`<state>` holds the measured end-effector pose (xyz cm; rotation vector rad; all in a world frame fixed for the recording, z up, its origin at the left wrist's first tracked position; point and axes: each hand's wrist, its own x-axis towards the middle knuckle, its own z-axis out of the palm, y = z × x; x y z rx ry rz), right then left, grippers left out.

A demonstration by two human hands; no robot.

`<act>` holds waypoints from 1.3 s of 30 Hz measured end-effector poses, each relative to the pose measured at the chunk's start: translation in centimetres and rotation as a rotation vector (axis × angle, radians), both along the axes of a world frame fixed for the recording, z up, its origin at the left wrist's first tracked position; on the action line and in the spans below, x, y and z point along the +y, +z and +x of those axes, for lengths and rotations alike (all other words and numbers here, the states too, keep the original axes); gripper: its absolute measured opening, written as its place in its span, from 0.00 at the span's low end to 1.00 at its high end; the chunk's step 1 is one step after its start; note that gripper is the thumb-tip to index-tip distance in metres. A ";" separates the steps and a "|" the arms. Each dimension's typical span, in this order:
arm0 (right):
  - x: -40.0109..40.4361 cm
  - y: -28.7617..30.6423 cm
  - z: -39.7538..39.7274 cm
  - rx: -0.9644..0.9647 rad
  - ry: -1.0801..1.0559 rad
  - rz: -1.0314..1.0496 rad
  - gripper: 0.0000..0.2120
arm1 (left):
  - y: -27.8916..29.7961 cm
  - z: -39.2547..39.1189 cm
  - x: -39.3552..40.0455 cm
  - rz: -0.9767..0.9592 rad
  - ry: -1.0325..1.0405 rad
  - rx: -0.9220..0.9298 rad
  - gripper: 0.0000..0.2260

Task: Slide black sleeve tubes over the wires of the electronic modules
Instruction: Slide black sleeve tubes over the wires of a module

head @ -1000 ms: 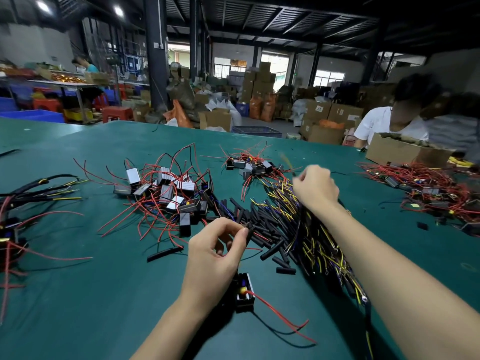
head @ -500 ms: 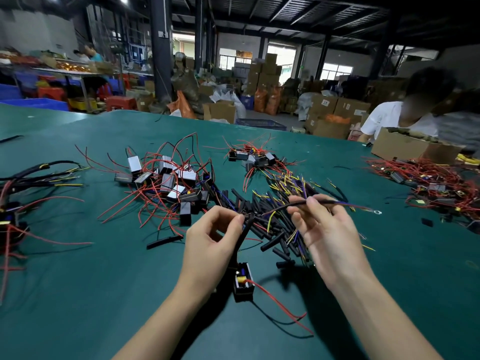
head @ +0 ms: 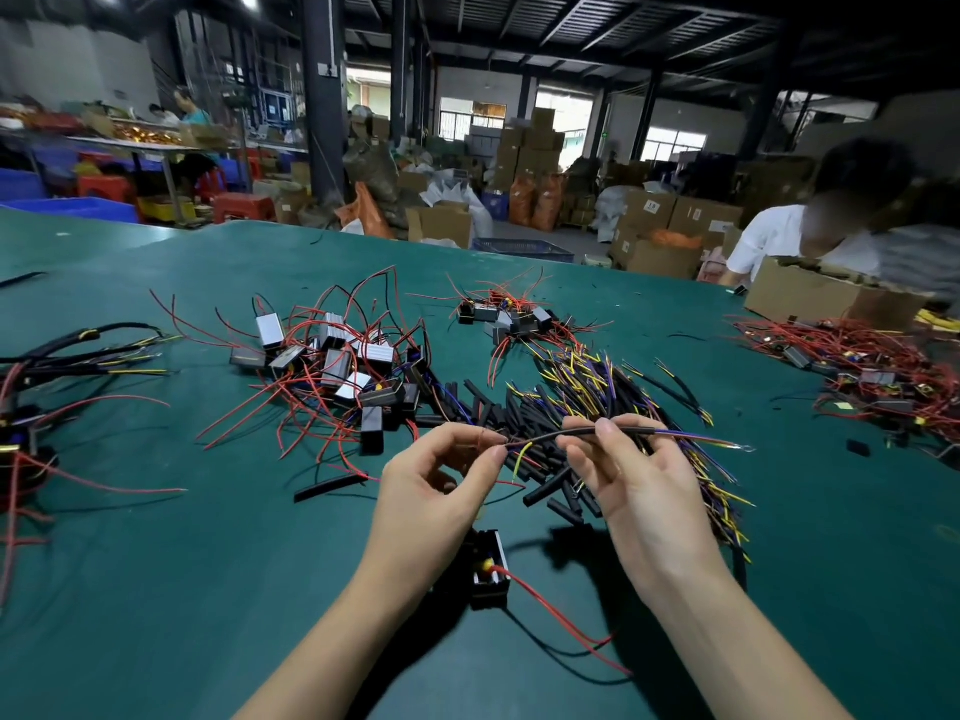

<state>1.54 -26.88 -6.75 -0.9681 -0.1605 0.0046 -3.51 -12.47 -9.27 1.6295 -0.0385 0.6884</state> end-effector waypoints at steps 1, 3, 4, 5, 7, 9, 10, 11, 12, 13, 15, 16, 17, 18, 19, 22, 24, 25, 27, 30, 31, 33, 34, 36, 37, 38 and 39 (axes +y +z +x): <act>-0.2 0.1 0.0 0.015 -0.003 -0.043 0.02 | -0.1 0.0 0.0 0.004 0.009 0.002 0.03; -0.9 0.5 0.1 0.067 -0.011 -0.328 0.06 | -0.2 0.2 0.1 -0.009 0.029 0.014 0.04; -1.3 0.6 0.1 0.090 0.007 -0.554 0.11 | -0.2 0.3 0.1 -0.028 0.037 0.022 0.04; -1.8 0.7 0.1 0.095 0.046 -0.766 0.15 | -0.3 0.3 0.2 -0.046 0.042 0.029 0.04; -2.1 0.7 -0.1 0.000 0.028 -1.029 0.20 | -0.4 0.4 0.2 -0.064 0.041 0.034 0.04; -1.6 0.7 -0.5 -0.291 -0.186 -1.091 0.19 | -0.4 0.5 0.1 -0.067 0.029 0.035 0.04; -1.1 0.7 -0.7 -0.449 -0.264 -1.082 0.15 | -0.4 0.5 0.1 -0.067 0.023 0.034 0.04; -0.6 0.6 -0.9 -0.579 -0.288 -1.083 0.10 | -0.4 0.5 0.1 -0.066 0.021 0.032 0.04; 0.0 0.4 -1.0 -0.659 -0.265 -1.095 0.04 | -0.4 0.5 0.0 -0.063 0.022 0.029 0.04; 0.5 0.1 -1.1 -0.673 -0.223 -1.098 0.01 | -0.4 0.4 0.0 -0.058 0.025 0.027 0.04; 0.9 -0.4 -1.1 -0.577 -0.151 -1.028 0.02 | -0.4 0.4 0.0 -0.044 0.028 0.025 0.03; 0.9 -0.6 -1.0 -0.525 -0.141 -0.993 0.03 | -0.4 0.4 0.0 -0.038 0.028 0.025 0.03; 1.0 -0.7 -0.9 -0.491 -0.138 -0.970 0.04 | -0.4 0.4 0.0 -0.032 0.029 0.025 0.03; 0.9 -0.8 -0.9 -0.466 -0.131 -0.944 0.04 | -0.4 0.5 0.0 -0.029 0.032 0.024 0.03; 0.9 -0.8 -0.9 -0.446 -0.118 -0.899 0.05 | -0.4 0.5 -0.1 -0.026 0.035 0.022 0.03; 1.1 -0.7 -1.1 -0.394 -0.094 -0.718 0.06 | -0.4 0.5 -0.2 -0.015 0.035 0.022 0.03; 1.5 -0.6 -1.2 -0.353 -0.106 -0.596 0.05 | -0.6 0.6 -0.4 -0.005 0.020 0.031 0.03; 1.6 -0.6 -1.2 -0.336 -0.109 -0.558 0.05 | -0.6 0.6 -0.6 -0.007 0.010 0.036 0.03; 1.7 -0.5 -1.2 -0.330 -0.100 -0.546 0.04 | -0.6 0.5 -0.7 -0.007 0.000 0.038 0.03; 1.2 -0.4 -1.0 -0.354 -0.100 -0.627 0.05 | -0.4 0.4 -0.5 0.001 0.000 0.008 0.01; 0.9 -0.3 -0.9 -0.357 -0.109 -0.649 0.05 | -0.3 0.3 -0.4 -0.007 0.005 -0.006 0.04; 0.4 -0.1 -0.6 -0.351 -0.119 -0.670 0.06 | -0.3 0.3 -0.3 -0.009 0.026 -0.042 0.09; 0.2 0.0 -0.5 -0.347 -0.116 -0.671 0.06 | -0.4 0.2 -0.2 0.002 0.039 -0.065 0.10; 0.0 0.1 -0.4 -0.340 -0.102 -0.665 0.05 | -0.7 0.1 -0.1 0.033 0.060 -0.109 0.11; -0.1 0.2 -0.4 -0.334 -0.092 -0.660 0.05 | -0.9 0.0 0.0 0.056 0.064 -0.123 0.12; -0.2 0.3 -0.4 -0.323 -0.073 -0.653 0.05 | -1.1 0.1 0.0 0.084 0.064 -0.126 0.12; -0.4 0.5 -0.4 -0.307 -0.040 -0.643 0.05 | -1.4 0.1 0.0 0.114 0.060 -0.118 0.12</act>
